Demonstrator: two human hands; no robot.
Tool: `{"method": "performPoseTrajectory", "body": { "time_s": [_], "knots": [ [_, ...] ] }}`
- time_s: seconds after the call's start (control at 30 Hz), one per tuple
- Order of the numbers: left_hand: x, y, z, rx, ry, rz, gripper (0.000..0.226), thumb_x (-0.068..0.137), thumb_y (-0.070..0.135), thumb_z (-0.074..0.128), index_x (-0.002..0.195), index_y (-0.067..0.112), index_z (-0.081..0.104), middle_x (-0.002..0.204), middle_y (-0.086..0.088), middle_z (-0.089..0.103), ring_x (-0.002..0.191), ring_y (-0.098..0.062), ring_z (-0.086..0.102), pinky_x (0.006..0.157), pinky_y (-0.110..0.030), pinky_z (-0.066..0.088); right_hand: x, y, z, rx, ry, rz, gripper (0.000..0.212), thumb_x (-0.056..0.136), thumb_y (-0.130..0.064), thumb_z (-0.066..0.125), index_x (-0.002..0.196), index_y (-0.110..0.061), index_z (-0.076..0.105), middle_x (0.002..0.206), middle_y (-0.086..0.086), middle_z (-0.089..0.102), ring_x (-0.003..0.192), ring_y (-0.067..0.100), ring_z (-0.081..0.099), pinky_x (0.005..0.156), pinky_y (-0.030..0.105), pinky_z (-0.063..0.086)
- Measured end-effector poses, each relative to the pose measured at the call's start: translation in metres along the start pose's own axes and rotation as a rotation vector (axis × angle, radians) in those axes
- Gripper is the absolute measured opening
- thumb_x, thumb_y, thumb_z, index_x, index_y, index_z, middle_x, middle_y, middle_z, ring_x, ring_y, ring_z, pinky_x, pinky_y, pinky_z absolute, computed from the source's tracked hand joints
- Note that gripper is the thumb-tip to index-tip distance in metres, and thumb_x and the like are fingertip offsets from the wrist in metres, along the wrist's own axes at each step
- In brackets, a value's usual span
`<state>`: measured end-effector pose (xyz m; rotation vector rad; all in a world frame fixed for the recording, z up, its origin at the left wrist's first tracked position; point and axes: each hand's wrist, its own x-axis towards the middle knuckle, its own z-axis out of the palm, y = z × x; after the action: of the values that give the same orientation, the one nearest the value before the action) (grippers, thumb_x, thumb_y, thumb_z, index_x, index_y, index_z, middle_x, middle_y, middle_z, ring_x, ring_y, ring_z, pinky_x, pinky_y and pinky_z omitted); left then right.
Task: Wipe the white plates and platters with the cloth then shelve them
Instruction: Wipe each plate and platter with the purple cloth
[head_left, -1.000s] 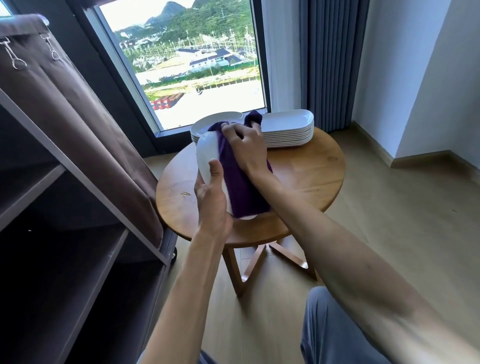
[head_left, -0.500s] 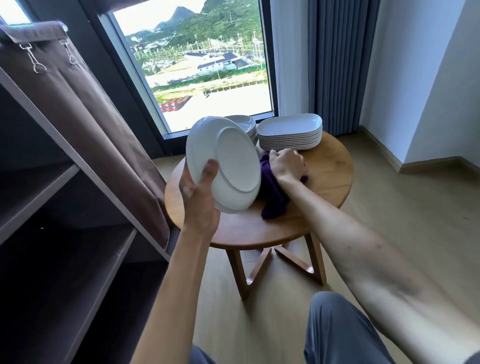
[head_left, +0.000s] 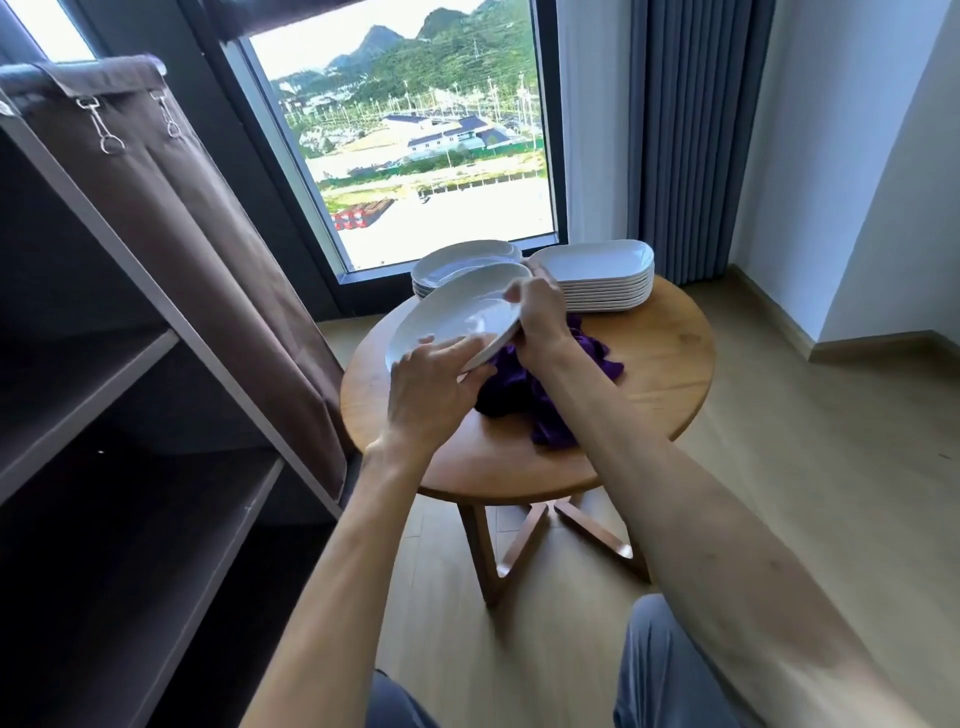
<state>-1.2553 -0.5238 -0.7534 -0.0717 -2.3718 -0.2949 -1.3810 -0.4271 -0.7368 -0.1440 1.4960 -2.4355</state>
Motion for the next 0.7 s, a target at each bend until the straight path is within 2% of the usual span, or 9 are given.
{"method": "performPoseTrajectory", "body": {
  "time_s": [0.07,0.1,0.17,0.27,0.4,0.43,0.53,0.63,0.7],
  "knots": [
    [-0.004,-0.008,-0.003,0.021,0.029,-0.138,0.039,0.082,0.039,0.085,0.115,0.019,0.077,0.122,-0.006,0.074,0.121,-0.029,0.065,0.098,-0.042,0.049,0.003,0.007,-0.006,0.160,0.087,0.022,0.062,0.079,0.005,0.042,0.139,-0.008,0.053,0.119,0.014,0.060,0.109,0.033,0.059,0.090,0.042,0.054],
    [-0.007,-0.013,-0.006,-0.008,0.024,-0.234,0.054,0.079,0.044,0.086,0.125,0.018,0.073,0.142,-0.010,0.062,0.139,-0.030,0.050,0.112,-0.046,0.040,0.004,0.009,-0.010,0.232,0.115,0.028,0.056,0.079,0.005,0.041,0.131,-0.007,0.057,0.107,0.012,0.061,0.099,0.031,0.060,0.081,0.039,0.056],
    [-0.013,-0.020,-0.010,-0.141,0.013,-0.419,0.085,0.074,0.050,0.087,0.147,0.017,0.055,0.163,-0.012,0.035,0.152,-0.030,0.029,0.122,-0.051,0.026,0.005,0.012,-0.018,0.322,0.106,0.010,0.037,0.079,0.002,0.040,0.106,-0.012,0.062,0.095,0.010,0.061,0.089,0.029,0.060,0.076,0.039,0.056],
    [-0.019,-0.026,-0.012,-0.418,-0.004,-0.526,0.112,0.067,0.051,0.087,0.158,0.014,0.034,0.163,-0.012,0.035,0.148,-0.028,0.037,0.117,-0.047,0.041,0.002,0.020,-0.018,0.425,0.052,-0.001,0.024,0.082,0.001,0.040,0.094,-0.016,0.053,0.092,0.011,0.056,0.086,0.030,0.057,0.082,0.046,0.052],
    [-0.024,-0.026,-0.015,-0.485,0.081,-0.483,0.111,0.065,0.053,0.085,0.157,0.016,0.035,0.152,0.002,0.046,0.134,-0.009,0.048,0.101,-0.008,0.042,-0.004,0.030,-0.011,0.461,0.026,0.036,0.043,0.090,0.002,0.039,0.130,-0.003,0.053,0.109,0.017,0.061,0.098,0.035,0.061,0.088,0.047,0.052],
    [-0.025,-0.028,-0.018,-0.498,0.103,-0.474,0.109,0.067,0.050,0.087,0.157,0.017,0.036,0.149,0.008,0.046,0.132,-0.005,0.047,0.103,-0.008,0.043,-0.005,0.031,-0.007,0.438,0.006,0.033,0.044,0.093,-0.002,0.041,0.136,0.001,0.051,0.113,0.019,0.061,0.101,0.035,0.061,0.090,0.046,0.051],
    [-0.028,-0.038,-0.033,-0.510,0.179,-0.492,0.104,0.069,0.045,0.092,0.155,0.022,0.038,0.149,0.011,0.048,0.133,-0.005,0.050,0.112,-0.028,0.046,-0.006,0.026,0.012,0.351,0.011,0.010,0.036,0.097,-0.013,0.051,0.130,-0.002,0.061,0.112,0.013,0.069,0.102,0.030,0.067,0.085,0.038,0.057],
    [-0.032,-0.043,-0.052,-0.492,0.254,-0.492,0.104,0.071,0.042,0.093,0.156,0.028,0.034,0.143,0.028,0.046,0.133,0.011,0.042,0.108,-0.011,0.039,-0.009,0.023,0.039,0.274,0.001,-0.011,0.025,0.096,-0.019,0.058,0.118,-0.010,0.065,0.114,0.011,0.069,0.110,0.032,0.065,0.092,0.041,0.055],
    [-0.038,-0.045,-0.066,-0.448,0.305,-0.493,0.108,0.072,0.037,0.093,0.158,0.026,0.028,0.152,0.022,0.041,0.140,0.006,0.037,0.108,-0.004,0.031,-0.018,0.023,0.061,0.225,-0.052,-0.033,0.033,0.094,-0.026,0.058,0.121,-0.008,0.061,0.111,0.009,0.064,0.110,0.032,0.063,0.095,0.046,0.052]
  ]
}}
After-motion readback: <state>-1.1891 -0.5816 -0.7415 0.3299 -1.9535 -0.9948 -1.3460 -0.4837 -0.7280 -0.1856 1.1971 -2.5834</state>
